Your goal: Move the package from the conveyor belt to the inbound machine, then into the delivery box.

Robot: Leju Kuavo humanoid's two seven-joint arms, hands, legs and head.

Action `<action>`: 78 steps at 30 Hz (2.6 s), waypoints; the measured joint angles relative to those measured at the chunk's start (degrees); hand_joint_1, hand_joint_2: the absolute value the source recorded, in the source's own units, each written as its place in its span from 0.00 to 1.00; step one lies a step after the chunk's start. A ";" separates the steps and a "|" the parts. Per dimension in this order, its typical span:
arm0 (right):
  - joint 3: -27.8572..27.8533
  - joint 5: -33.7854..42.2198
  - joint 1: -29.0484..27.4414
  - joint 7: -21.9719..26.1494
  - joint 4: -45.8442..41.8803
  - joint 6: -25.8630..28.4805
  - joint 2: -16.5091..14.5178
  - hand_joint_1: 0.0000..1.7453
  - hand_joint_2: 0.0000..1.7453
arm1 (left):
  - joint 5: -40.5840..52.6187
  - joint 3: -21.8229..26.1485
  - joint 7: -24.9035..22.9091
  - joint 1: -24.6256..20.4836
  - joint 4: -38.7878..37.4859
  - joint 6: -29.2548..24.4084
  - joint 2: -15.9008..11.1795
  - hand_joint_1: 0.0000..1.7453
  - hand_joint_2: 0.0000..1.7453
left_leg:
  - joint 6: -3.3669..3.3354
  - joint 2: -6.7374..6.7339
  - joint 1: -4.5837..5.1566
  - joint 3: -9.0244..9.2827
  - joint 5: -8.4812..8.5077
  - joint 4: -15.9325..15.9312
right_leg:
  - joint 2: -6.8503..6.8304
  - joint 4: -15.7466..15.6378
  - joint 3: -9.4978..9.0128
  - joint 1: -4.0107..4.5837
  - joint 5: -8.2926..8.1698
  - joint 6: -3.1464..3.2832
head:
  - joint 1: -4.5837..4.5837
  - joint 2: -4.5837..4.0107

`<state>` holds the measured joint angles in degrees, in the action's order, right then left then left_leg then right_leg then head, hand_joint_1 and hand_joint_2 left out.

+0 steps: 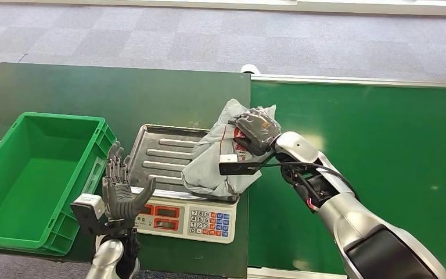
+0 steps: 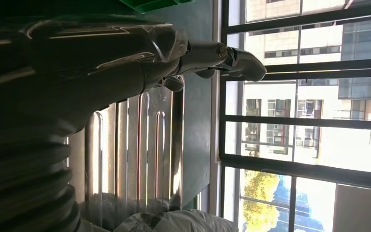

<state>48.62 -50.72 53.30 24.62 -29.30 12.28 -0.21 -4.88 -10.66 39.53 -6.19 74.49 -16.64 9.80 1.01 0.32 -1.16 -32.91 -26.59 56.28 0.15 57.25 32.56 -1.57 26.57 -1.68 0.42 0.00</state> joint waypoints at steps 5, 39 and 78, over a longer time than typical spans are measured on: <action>0.21 -0.60 0.99 1.03 1.50 2.03 -1.95 1.00 1.00 | -0.27 -0.71 -0.01 -1.25 -1.76 0.36 0.13 0.00 1.00 | -0.01 0.00 0.01 0.00 0.01 0.00 | 0.00 0.00 -0.01 -0.01 -0.01 0.01 | -0.01 0.00; 5.18 -4.51 -1.93 7.13 -2.84 6.52 -11.09 0.00 1.00 | -1.02 -1.10 0.48 -2.40 -3.00 3.95 0.19 0.00 1.00 | 0.00 -0.04 -0.02 -0.03 0.01 -0.01 | 0.02 0.01 0.04 0.02 0.00 0.02 | -0.01 0.00; 3.27 -2.26 -5.67 0.23 -17.78 11.81 -9.50 0.00 1.00 | 1.03 2.14 -0.63 1.97 3.48 4.98 0.32 0.00 1.00 | 0.00 -0.04 -0.02 -0.02 0.01 -0.01 | 0.01 0.00 0.05 0.02 0.00 0.02 | -0.01 0.00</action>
<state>51.88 -52.98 47.63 24.85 -47.08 24.10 -9.72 -3.85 -8.52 38.91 -4.22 77.96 -11.66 10.12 1.01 0.27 -1.18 -32.93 -26.59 56.27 0.17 57.25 32.61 -1.55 26.56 -1.65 0.42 0.00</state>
